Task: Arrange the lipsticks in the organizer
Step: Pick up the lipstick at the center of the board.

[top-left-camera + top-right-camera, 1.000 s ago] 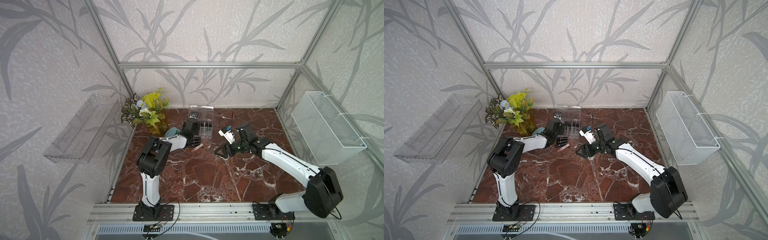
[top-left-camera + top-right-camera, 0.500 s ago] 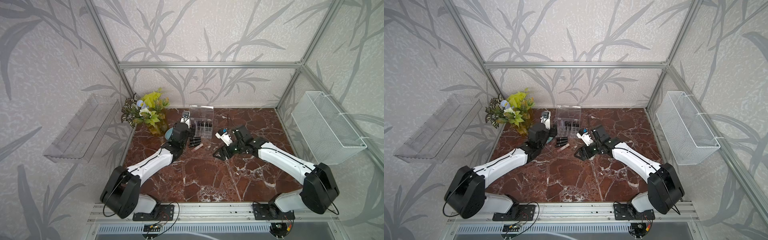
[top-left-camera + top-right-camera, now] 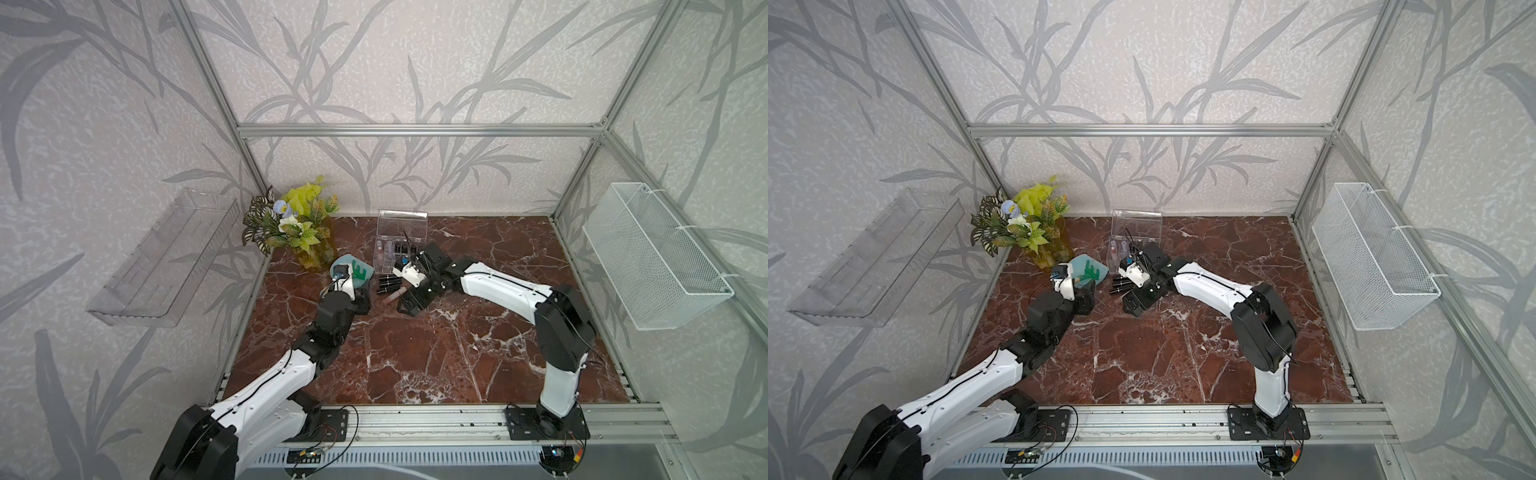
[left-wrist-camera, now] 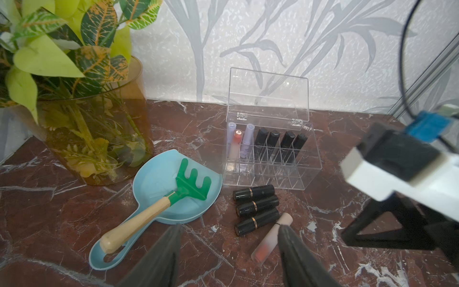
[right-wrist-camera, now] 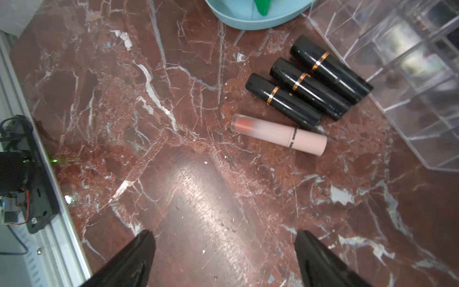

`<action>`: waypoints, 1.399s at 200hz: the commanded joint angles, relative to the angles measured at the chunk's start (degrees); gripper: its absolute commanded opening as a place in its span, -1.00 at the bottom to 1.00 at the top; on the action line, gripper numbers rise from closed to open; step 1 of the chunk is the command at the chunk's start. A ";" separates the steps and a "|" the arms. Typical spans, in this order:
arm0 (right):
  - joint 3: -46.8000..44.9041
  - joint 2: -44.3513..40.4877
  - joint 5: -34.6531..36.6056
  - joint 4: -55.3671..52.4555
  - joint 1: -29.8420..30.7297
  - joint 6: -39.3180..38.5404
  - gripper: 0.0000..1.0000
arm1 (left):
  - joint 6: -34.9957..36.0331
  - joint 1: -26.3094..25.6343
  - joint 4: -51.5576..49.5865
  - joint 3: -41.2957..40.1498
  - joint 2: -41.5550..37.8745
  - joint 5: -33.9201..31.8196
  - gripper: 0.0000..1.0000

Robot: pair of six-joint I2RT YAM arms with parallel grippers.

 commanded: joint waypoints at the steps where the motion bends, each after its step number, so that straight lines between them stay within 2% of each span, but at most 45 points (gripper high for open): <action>1: 4.51 3.26 1.59 -3.35 0.43 -2.58 0.88 | -1.40 0.20 2.80 -1.39 -4.66 -1.05 0.27; 46: 10.23 9.56 0.42 -3.78 0.43 -2.67 0.92 | -1.42 0.19 5.43 -5.55 -11.35 -2.47 0.23; 153: 20.32 18.76 0.59 -4.92 0.26 -3.41 0.93 | -1.57 0.22 5.10 -5.65 -10.91 -1.19 0.22; 208: 20.80 20.57 -0.41 -5.26 -0.30 -3.36 0.90 | -1.67 0.18 5.29 -5.40 -10.37 -0.76 0.22; 280: 17.28 18.56 -1.25 -6.64 -0.24 -3.75 0.86 | -1.55 0.18 4.69 -5.21 -10.90 -1.01 0.21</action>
